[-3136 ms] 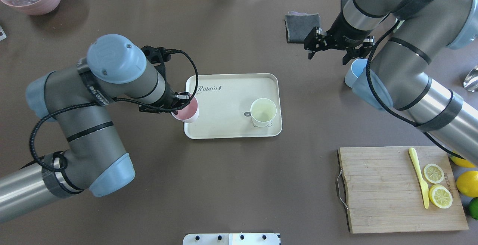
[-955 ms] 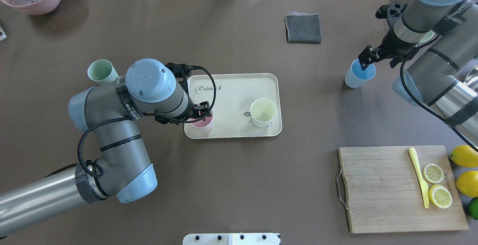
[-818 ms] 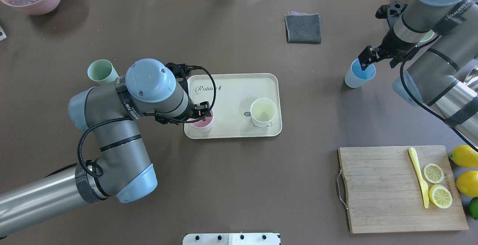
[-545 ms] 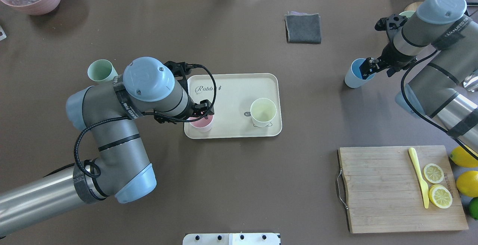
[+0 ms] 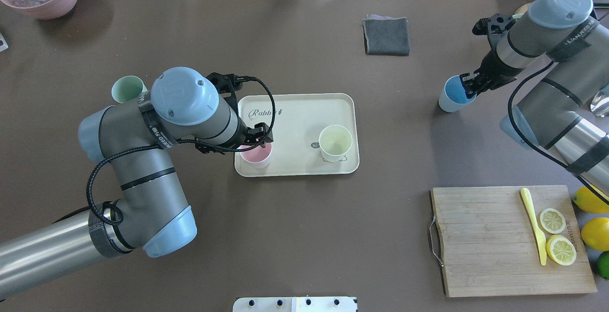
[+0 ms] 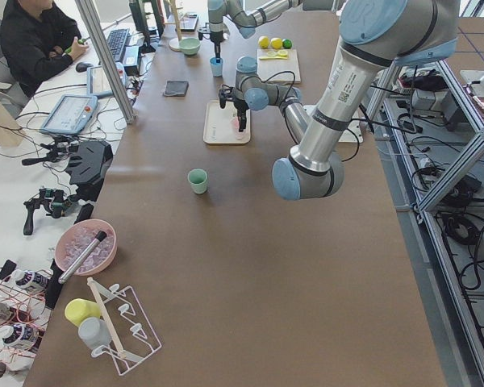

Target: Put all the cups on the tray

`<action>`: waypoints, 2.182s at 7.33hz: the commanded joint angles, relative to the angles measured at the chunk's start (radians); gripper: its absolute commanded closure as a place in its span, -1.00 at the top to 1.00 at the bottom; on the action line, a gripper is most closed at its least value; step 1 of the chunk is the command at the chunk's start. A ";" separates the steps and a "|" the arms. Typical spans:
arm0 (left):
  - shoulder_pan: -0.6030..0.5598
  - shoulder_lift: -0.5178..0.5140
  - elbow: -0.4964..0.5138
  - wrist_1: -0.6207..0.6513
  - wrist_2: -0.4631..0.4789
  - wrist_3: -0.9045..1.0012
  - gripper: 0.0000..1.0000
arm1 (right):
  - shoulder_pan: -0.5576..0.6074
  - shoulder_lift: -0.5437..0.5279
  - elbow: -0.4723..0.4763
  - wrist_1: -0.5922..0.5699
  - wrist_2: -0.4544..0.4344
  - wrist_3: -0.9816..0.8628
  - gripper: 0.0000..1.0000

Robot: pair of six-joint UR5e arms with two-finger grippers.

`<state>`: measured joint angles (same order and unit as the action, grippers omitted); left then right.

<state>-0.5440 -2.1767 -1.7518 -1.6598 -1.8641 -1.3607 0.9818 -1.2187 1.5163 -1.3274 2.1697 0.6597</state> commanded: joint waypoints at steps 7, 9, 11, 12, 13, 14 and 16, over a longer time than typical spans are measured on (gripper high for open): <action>-0.307 0.090 -0.002 0.055 -0.115 0.421 0.91 | -0.127 0.308 0.122 -0.262 0.004 0.334 -1.00; -0.370 0.119 0.040 0.043 -0.141 0.527 0.91 | -0.184 0.428 -0.025 -0.236 -0.042 0.379 -1.00; -0.399 0.185 0.060 -0.049 -0.177 0.558 0.91 | -0.213 0.429 -0.106 -0.139 -0.063 0.380 -1.00; -0.401 0.189 0.080 -0.076 -0.178 0.558 0.91 | -0.233 0.427 -0.119 -0.135 -0.092 0.380 -1.00; -0.402 0.189 0.083 -0.078 -0.179 0.558 0.91 | -0.248 0.426 -0.119 -0.133 -0.097 0.411 -1.00; -0.415 0.189 0.087 -0.077 -0.179 0.560 0.91 | -0.264 0.427 -0.117 -0.133 -0.097 0.437 -1.00; -0.459 0.186 0.129 -0.077 -0.181 0.635 0.91 | -0.273 0.424 -0.117 -0.133 -0.099 0.442 -1.00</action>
<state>-0.9753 -1.9891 -1.6472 -1.7365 -2.0434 -0.7652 0.7149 -0.7930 1.4000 -1.4608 2.0729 1.0949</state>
